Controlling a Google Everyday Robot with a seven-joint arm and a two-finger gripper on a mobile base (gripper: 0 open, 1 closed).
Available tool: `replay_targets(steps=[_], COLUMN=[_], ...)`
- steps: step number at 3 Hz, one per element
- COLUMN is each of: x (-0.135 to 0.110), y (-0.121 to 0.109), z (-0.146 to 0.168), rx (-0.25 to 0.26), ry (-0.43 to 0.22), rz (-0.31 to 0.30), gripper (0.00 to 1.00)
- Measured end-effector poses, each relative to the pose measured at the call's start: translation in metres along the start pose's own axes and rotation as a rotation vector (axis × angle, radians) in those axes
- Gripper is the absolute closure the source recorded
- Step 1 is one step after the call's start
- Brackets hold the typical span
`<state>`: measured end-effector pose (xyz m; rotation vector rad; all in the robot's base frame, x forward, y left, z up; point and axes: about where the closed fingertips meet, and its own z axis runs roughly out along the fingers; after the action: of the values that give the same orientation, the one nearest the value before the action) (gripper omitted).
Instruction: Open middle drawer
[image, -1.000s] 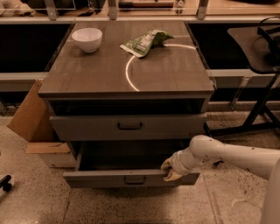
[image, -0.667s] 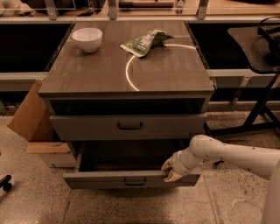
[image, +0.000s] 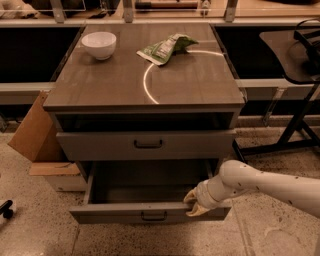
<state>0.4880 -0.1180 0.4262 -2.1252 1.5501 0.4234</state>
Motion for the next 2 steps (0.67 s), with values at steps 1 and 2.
replay_targets(steps=[1, 2], x=[-0.0001, -0.0001], y=[0.0001, 0.0002], z=[-0.0001, 0.0000], rx=[0.000, 0.000], ry=[0.000, -0.001], rz=[0.000, 0.000], gripper=[1.00, 1.00])
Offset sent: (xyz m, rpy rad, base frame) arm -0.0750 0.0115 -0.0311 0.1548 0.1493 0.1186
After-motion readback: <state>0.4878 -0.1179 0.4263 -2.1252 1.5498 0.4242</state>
